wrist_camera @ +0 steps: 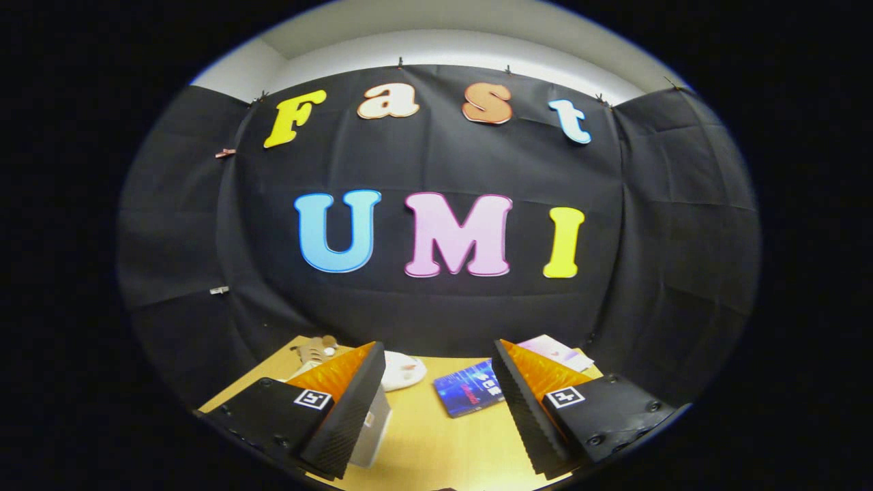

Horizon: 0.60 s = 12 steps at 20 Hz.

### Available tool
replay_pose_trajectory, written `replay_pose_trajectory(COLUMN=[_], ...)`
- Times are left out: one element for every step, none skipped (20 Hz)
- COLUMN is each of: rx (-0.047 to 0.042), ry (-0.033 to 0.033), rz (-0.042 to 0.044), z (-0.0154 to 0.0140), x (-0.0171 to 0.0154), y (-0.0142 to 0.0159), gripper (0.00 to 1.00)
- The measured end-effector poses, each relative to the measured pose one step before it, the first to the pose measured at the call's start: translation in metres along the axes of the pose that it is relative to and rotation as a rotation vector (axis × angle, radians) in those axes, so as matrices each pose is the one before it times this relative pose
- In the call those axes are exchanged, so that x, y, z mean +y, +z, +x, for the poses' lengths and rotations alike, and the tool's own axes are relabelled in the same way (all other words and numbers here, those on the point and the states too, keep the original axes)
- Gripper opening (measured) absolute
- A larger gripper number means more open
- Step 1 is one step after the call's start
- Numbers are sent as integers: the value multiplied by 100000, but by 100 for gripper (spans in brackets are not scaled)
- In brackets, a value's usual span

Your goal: Open the storage box then place both shoes into the box .Put the left shoe in first, then the right shoe, with the right side of both shoes facing outward in a uniform manner.

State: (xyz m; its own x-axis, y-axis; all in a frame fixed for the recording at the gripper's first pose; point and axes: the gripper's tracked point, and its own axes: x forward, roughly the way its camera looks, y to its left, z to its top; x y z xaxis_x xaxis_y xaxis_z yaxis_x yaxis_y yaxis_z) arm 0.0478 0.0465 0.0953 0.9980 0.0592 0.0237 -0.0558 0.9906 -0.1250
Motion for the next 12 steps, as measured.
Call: replay_pose_trajectory(rx=[1641, 1748, 1610, 1646, 1378, 760, 1147, 1364, 877, 1058, 727, 831], ry=[-1217, -643, -488, 158, 118, -346, -509, -955, -407, -269, 475, 151], rz=[104, 219, 163, 680, 1717, 2567, 2071, 966, 191, -119, -330, -528], z=[-573, -507, -578, -300, -311, -190, 53, 70, 86, 146, 68, 63], x=[-1604, -1470, -1295, -1205, -854, -892, -978, -964, -766, -480, -221, -228], y=[-892, -927, -893, -801, -720, -440, -694, -671, -398, -338, -346, -222], gripper=[98, 98, 98, 97, 97, 98, 98, 98, 97, 97, 98, 99])
